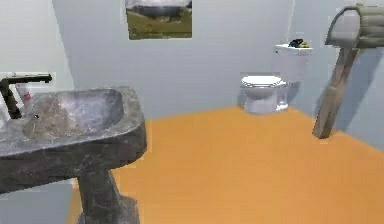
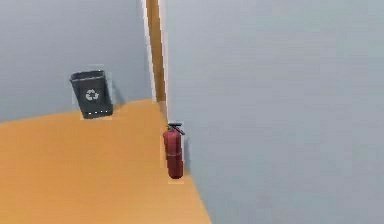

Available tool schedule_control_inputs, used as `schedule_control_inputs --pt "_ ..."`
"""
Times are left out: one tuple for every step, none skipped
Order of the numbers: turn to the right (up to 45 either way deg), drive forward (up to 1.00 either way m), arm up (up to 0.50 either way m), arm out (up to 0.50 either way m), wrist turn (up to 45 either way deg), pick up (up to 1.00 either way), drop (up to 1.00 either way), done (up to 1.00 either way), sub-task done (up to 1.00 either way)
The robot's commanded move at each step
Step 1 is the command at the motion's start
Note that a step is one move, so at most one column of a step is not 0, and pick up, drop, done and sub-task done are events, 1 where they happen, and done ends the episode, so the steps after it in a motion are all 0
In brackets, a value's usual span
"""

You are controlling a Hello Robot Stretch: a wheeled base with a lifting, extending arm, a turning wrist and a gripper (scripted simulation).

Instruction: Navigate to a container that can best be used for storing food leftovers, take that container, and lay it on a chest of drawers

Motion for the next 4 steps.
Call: schedule_control_inputs --pt "0.0 0.25 0.00 0.00 0.0 0.00 0.00 0.00 0.00" --pt "45.0 0.00 0.00 0.00 0.0 0.00 0.00 0.00 0.00" --pt "27.0 0.00 0.00 0.00 0.0 0.00 0.00 0.00 0.00" --pt "0.0 1.00 0.00 0.00 0.0 0.00 0.00 0.00 0.00"
